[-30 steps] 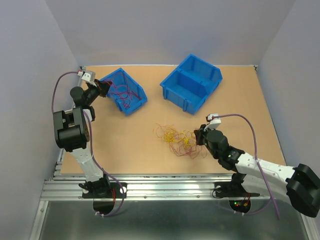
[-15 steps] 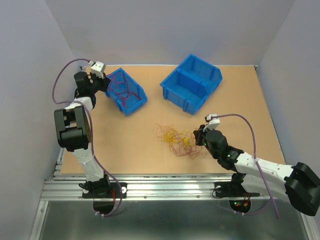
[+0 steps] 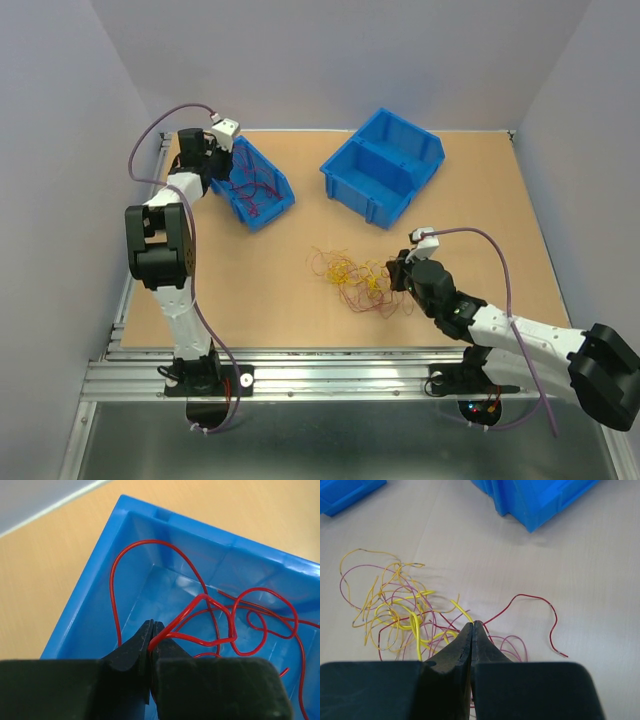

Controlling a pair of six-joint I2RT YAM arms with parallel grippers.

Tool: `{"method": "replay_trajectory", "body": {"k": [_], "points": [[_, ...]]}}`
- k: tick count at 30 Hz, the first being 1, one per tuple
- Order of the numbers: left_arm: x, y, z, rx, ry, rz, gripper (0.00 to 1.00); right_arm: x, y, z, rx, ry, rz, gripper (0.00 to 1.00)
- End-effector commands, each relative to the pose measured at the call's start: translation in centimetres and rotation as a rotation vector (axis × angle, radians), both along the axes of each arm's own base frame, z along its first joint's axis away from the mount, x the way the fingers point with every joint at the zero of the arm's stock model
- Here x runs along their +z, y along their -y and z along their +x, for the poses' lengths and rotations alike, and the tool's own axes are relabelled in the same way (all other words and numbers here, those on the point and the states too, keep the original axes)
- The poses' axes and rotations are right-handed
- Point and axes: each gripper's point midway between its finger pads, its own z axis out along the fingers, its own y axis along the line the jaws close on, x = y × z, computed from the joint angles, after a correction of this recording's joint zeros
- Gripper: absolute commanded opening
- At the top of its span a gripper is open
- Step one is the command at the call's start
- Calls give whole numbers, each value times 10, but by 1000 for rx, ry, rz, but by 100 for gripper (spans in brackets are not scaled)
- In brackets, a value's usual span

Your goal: Untangle the cables

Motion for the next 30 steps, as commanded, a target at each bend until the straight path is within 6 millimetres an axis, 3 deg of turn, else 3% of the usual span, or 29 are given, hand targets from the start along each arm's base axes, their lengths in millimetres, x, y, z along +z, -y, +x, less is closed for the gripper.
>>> {"method": "replay_trajectory", "body": {"k": [1,2,3,5,8,15,20,23,25,26,27,28,29,30], "points": [[17,-11,4,50,-17,13,20,12,-6,4,8,42,29,1],[20,-12,4,56,-13,9,24,12,-7,4,10,42,29,0],[22,-11,3,54,-7,9,40,12,-6,4,10,41,29,1],[34,-9,2,45,17,2,55,11,-7,4,13,40,26,1],[50,-5,-2,34,43,-12,63,12,-9,5,18,44,29,0],[94,0,-14,29,109,-20,69,19,-18,3,71,73,53,1],[128,7,-23,68,153,11,78,27,-22,-1,110,101,84,1],[134,4,-33,106,142,26,78,29,-25,-3,137,116,87,0],[134,20,-42,95,140,36,79,35,-31,-6,176,140,102,1],[147,25,-49,83,169,33,79,38,-37,-8,220,153,99,1],[139,40,-59,39,158,27,79,44,-40,-10,238,165,106,0],[144,51,-65,12,177,17,79,50,-43,-10,255,178,115,0],[165,71,-78,-48,237,-8,79,63,-47,-12,280,204,131,1],[161,85,-87,-82,248,-24,79,73,-50,-13,295,222,149,1]]}}
